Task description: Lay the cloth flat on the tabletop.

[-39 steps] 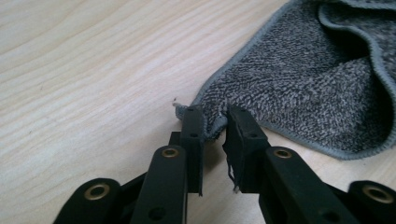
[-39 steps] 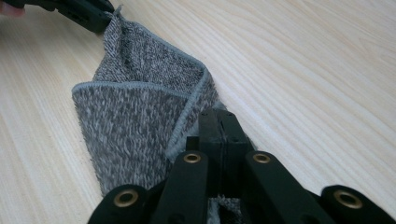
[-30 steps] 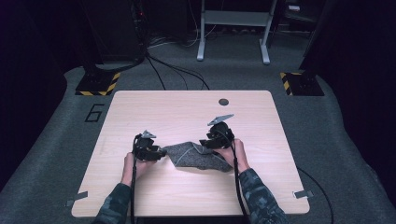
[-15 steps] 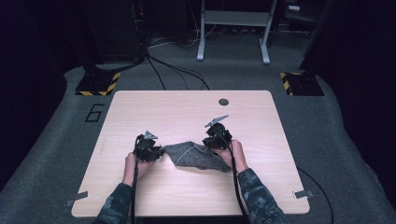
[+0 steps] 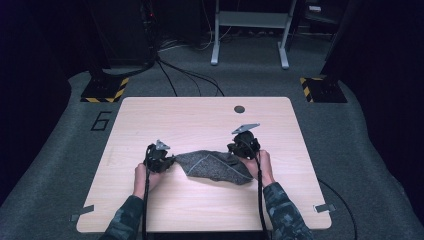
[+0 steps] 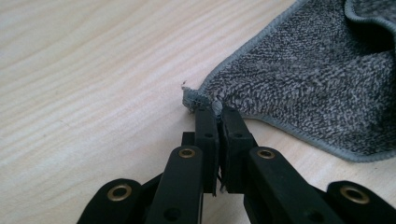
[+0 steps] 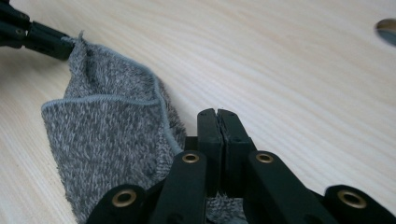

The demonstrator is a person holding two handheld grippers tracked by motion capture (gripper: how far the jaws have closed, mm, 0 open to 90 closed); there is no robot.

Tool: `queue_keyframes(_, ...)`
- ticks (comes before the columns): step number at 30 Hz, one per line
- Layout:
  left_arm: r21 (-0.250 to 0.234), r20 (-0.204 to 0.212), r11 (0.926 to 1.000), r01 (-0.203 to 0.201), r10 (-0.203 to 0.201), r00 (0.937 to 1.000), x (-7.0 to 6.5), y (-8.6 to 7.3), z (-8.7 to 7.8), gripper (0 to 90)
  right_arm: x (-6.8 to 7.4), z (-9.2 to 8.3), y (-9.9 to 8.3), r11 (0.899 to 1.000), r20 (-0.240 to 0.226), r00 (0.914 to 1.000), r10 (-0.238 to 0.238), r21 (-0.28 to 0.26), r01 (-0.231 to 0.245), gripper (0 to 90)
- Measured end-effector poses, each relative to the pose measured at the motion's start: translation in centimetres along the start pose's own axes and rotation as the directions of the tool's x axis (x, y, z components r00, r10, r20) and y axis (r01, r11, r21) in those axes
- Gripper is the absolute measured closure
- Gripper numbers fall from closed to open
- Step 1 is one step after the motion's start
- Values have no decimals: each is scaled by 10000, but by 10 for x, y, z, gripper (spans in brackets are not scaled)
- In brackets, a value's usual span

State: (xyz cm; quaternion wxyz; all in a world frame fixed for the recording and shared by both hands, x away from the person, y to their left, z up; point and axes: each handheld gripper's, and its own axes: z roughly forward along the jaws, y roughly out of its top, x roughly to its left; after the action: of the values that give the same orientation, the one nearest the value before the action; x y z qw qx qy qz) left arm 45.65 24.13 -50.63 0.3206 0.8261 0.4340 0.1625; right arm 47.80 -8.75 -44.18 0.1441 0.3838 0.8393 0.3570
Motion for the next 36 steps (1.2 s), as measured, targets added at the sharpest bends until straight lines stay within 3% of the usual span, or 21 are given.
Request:
queue_keyframes(4, -385, -135, 9992, 74, -79, 9999, -1, 7, -9, 872, -5, -14, 2, 9991, 187, 9998, 108, -405, -100, 887)
queue_keyframes(6, -440, -310, 9988, -221, 207, 9993, -1, 11, -14, 873, -8, -19, 2, 9985, 225, 9996, 193, -508, -182, 887)
queue_keyframes(8, -530, -221, 9985, -140, 128, 9997, -2, 13, -17, 875, -10, -25, -3, 9977, 209, 9992, 350, -588, -338, 886)
queue_keyframes(17, -260, 171, 9990, -350, 354, 9992, -12, 9, -24, 878, -7, -34, -31, 9964, 163, 9982, 579, -627, -568, 888)
queue_keyframes(21, -301, 313, 9982, -518, 527, 9981, -19, 7, -30, 880, -6, -42, -49, 9921, 47, 9950, 993, -770, -987, 891)
queue_keyframes(26, -49, 119, 9972, -740, 740, 9972, -20, 17, -20, 882, -13, -39, -47, 9925, 212, 9945, 1027, -688, -1010, 896)
queue_keyframes(29, 76, -334, 9965, -830, 832, 9960, -9, 44, -7, 885, -34, -19, -24, 9924, 517, 9913, 1210, -269, -1197, 899)
queue_keyframes(30, 55, -665, 9962, -869, 870, 9940, -2, 62, -5, 885, -43, -13, -12, 9929, 611, 9915, 1152, -383, -1130, 900)
queue_keyframes(31, -41, -1022, 9956, -934, 925, 9905, 4, 79, -6, 886, -50, -11, 9, 9920, 876, 9887, 1220, -440, -1185, 900)
queue_keyframes(32, -42, -1295, 9948, -1017, 1003, 9865, 8, 94, -9, 886, -58, -12, 27, 9933, 1189, 9877, 1011, -679, -935, 900)
queue_keyframes(34, -981, -2293, 9869, -1278, 1025, 9679, 17, 139, -33, 887, -66, -26, 68, 9887, 1597, 9807, 1131, -1154, -952, 900)
queue_keyframes(35, -1651, -2562, 9767, -1371, 917, 9623, 18, 156, -51, 886, -69, -39, 85, 9849, 1829, 9786, 945, -1601, -652, 900)
queue_keyframes(36, -2061, -2774, 9662, -1548, 940, 9561, 16, 167, -65, 886, -69, -55, 100, 9775, 1884, 9765, 1047, -2004, -661, 900)
